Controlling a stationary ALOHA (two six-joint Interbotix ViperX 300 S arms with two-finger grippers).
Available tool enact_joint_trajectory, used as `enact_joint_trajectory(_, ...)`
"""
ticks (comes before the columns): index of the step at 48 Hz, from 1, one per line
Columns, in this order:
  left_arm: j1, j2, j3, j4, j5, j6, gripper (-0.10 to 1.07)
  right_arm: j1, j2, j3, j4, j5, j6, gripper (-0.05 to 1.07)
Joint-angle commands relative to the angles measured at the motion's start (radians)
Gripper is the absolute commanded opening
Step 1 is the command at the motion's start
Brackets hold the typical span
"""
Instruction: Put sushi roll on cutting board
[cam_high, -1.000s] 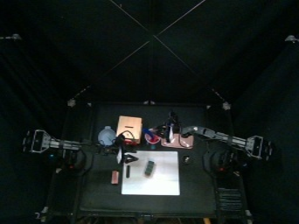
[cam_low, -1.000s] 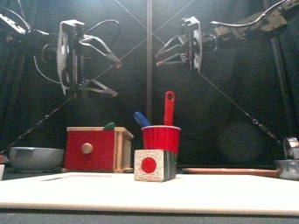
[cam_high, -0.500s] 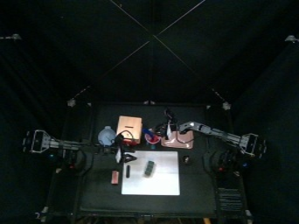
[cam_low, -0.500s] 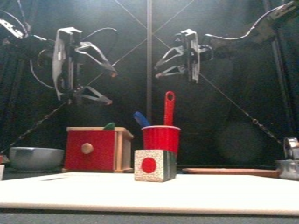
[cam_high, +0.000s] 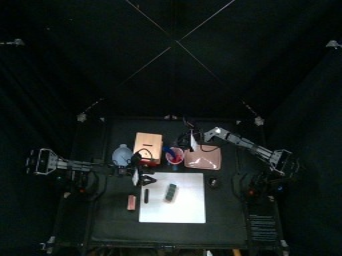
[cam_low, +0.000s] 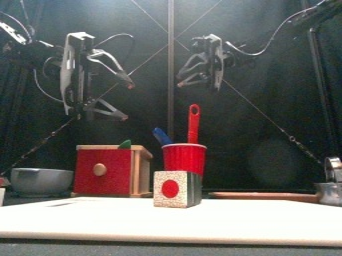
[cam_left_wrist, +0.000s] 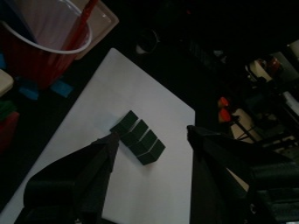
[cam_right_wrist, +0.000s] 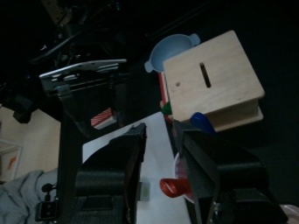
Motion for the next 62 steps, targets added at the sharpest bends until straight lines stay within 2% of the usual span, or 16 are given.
enact_joint_trajectory(1,0.003,-0.006,-0.011,-0.002,-0.009,0.002,0.97,-0.009,-0.017,-0.023,0.040,0.015,-0.012,0.72)
enact_joint_trajectory(8,0.003,-0.006,-0.009,-0.002,-0.008,0.002,0.97,-0.008,-0.061,-0.011,0.121,0.071,-0.124,0.72)
enact_joint_trajectory(14,0.005,-0.006,-0.006,-0.002,-0.008,0.002,0.97,-0.008,-0.097,0.032,0.262,0.060,-0.156,0.72)
enact_joint_trajectory(21,0.009,-0.006,-0.006,-0.009,-0.008,0.000,0.97,-0.005,-0.095,0.031,0.255,-0.006,-0.110,0.72)
enact_joint_trajectory(25,0.009,-0.006,-0.006,-0.020,-0.008,0.002,0.97,0.011,-0.095,0.003,0.183,-0.006,-0.002,0.72)
enact_joint_trajectory(35,0.005,-0.006,-0.006,-0.025,-0.008,0.000,0.97,0.087,-0.094,-0.106,-0.133,-0.017,0.360,0.72)
enact_joint_trajectory(39,0.005,-0.006,-0.006,-0.023,-0.008,0.000,0.97,0.110,-0.089,-0.130,-0.196,-0.032,0.433,0.72)
enact_joint_trajectory(51,0.002,-0.006,-0.006,-0.025,-0.008,-0.002,0.97,0.117,-0.029,-0.204,-0.249,-0.195,0.512,0.72)
enact_joint_trajectory(62,0.000,-0.006,-0.003,-0.025,-0.008,0.000,0.97,0.121,-0.008,-0.187,-0.279,-0.195,0.509,0.72)
